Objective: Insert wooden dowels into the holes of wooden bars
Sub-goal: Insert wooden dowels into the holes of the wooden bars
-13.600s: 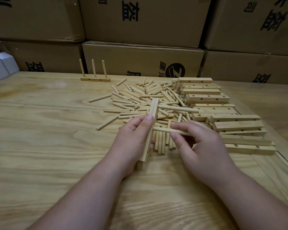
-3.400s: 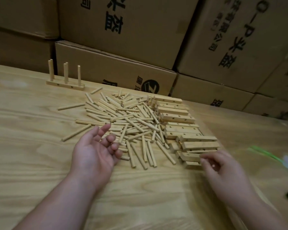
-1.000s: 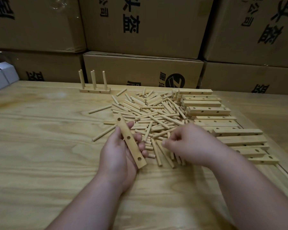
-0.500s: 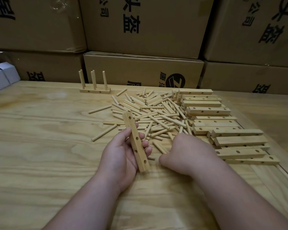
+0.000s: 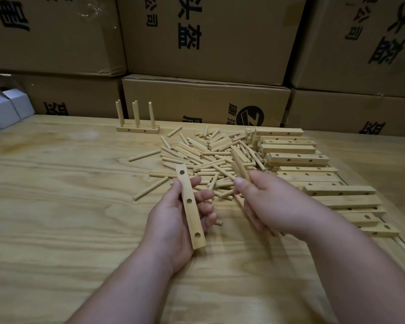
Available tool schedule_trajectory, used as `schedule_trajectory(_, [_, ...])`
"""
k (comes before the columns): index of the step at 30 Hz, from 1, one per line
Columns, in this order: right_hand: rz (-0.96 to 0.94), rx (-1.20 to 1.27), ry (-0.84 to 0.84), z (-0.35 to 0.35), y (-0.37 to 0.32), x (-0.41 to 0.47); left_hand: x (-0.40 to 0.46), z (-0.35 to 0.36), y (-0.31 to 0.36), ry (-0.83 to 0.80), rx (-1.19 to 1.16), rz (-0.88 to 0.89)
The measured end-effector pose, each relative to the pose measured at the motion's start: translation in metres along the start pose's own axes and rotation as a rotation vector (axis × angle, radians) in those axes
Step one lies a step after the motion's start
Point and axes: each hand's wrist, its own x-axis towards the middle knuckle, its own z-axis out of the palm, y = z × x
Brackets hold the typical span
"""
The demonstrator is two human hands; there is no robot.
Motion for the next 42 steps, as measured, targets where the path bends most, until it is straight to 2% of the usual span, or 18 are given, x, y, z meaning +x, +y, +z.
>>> schedule_trajectory(3, [0.018,0.074,-0.009,0.000,-0.002,-0.001,0.000,0.000,0.000,-0.017,0.004,-0.005])
schedule_trajectory(6, [-0.067,0.054,-0.003,0.001,-0.003,-0.002,0.000,0.000,0.000,-0.031,0.011,-0.011])
schedule_trajectory(13, [-0.206,0.126,0.159,0.003,-0.007,-0.003,-0.001,0.002,-0.002,-0.033,0.019,-0.008])
schedule_trajectory(25, [-0.192,0.161,0.221,-0.001,-0.011,-0.004,0.001,-0.002,-0.005,-0.082,0.088,0.026])
schedule_trajectory(34, [-0.213,0.067,0.307,-0.001,-0.011,-0.004,-0.002,-0.004,-0.007,-0.141,0.178,0.043])
schedule_trajectory(42, [-0.193,0.146,0.524,0.011,-0.012,-0.004,-0.004,-0.004,-0.010,-0.188,0.297,0.064])
